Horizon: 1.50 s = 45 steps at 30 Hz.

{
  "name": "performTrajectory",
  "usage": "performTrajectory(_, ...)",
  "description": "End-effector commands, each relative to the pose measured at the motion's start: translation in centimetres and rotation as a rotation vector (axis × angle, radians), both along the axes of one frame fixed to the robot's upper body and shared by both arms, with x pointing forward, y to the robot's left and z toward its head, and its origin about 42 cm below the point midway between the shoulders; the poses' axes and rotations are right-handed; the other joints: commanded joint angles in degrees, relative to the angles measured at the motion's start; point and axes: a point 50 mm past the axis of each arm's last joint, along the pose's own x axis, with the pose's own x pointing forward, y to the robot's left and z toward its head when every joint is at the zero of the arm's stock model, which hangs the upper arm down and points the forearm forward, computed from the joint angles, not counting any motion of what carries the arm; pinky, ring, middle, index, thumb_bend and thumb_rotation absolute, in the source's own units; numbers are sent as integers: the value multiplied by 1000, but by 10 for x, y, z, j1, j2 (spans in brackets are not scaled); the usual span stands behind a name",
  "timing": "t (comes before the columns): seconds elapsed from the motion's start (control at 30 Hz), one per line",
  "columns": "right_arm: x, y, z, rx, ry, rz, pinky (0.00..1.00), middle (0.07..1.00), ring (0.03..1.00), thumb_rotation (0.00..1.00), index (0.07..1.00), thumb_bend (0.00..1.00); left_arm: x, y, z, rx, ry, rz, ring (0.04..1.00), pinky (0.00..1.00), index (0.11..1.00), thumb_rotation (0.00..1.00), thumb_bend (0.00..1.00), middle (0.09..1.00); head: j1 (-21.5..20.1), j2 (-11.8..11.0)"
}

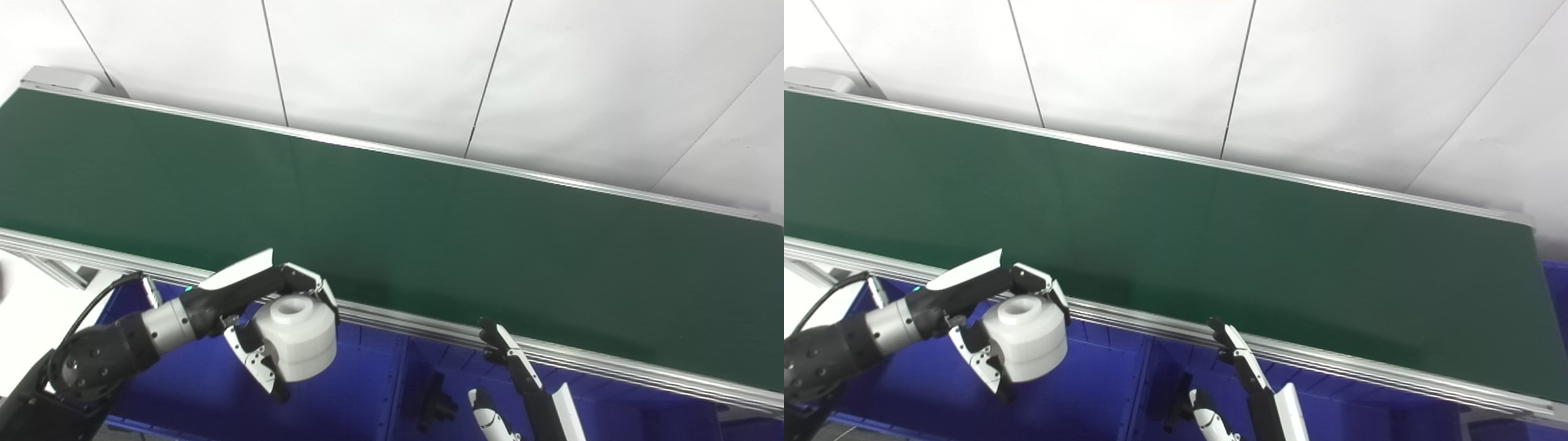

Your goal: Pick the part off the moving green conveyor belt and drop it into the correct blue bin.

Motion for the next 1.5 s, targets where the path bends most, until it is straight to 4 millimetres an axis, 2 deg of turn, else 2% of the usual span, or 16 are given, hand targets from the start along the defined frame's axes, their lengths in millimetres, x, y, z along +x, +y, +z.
performTrajectory(0.0,2,3,9,14,-29,2,808,931,890,784,909,325,2,1,4,23,-113,-7,221,170,346,0,556,471,0,-1)
performTrajectory(0.13,1,2,9,16,-31,2,810,932,892,798,912,326,1,1,-9,111,-201,-6,242,185,361,0,556,471,0,-2)
performTrajectory(0.17,1,2,9,15,-31,1,810,931,891,797,912,327,1,1,-13,133,-210,-2,248,188,442,0,538,458,0,-2)
performTrajectory(0.23,0,1,10,11,-30,-1,812,932,892,797,912,326,2,2,-21,169,-230,3,254,192,482,0,529,453,0,-1)
performTrajectory(0.43,-1,2,10,9,-33,-6,808,928,889,787,905,327,3,2,-41,229,-306,17,282,209,489,0,526,460,1,2)
performTrajectory(0.5,-1,3,11,10,-34,-7,809,928,889,785,905,327,3,4,-48,233,-306,16,359,291,482,0,523,477,-2,6)
performTrajectory(0.53,-1,3,12,10,-35,-7,810,928,890,785,905,327,3,4,-51,230,-301,13,442,394,471,0,519,499,-3,7)
performTrajectory(0.57,-2,3,12,10,-35,-7,811,927,890,786,904,326,2,5,-52,228,-299,9,527,489,482,52,512,565,-3,7)
performTrajectory(0.6,-2,2,12,11,-34,-8,811,927,890,786,904,325,1,7,-54,224,-265,-7,556,522,486,70,510,587,0,8)
performTrajectory(0.63,-2,2,13,12,-33,-9,815,927,893,789,904,327,0,9,-55,220,-241,-19,735,723,647,343,620,744,0,8)
performTrajectory(0.7,-3,1,13,13,-31,-10,818,927,894,792,906,326,-2,13,-57,227,-175,-65,916,915,795,567,710,896,-1,10)
performTrajectory(0.77,-4,0,13,14,-30,-11,817,927,893,790,906,325,-4,15,-56,230,-133,-103,978,978,862,659,759,957,0,12)
performTrajectory(0.9,-5,-1,12,13,-25,-11,816,928,893,794,906,330,-5,14,-52,221,-112,-136,999,999,903,720,816,979,1,12)
performTrajectory(1.1,-4,-1,13,15,-25,-9,818,927,894,789,906,330,-5,12,-47,199,-107,-147,999,1000,899,732,830,970,-1,13)
performTrajectory(1.37,-3,0,14,6,-27,-8,808,925,887,796,905,329,-5,7,-41,128,-90,-128,972,1000,872,670,808,946,-2,15)
performTrajectory(1.47,-3,0,14,2,-29,-5,806,925,886,797,905,329,-7,2,-38,50,-56,-107,962,962,866,603,781,950,-3,17)
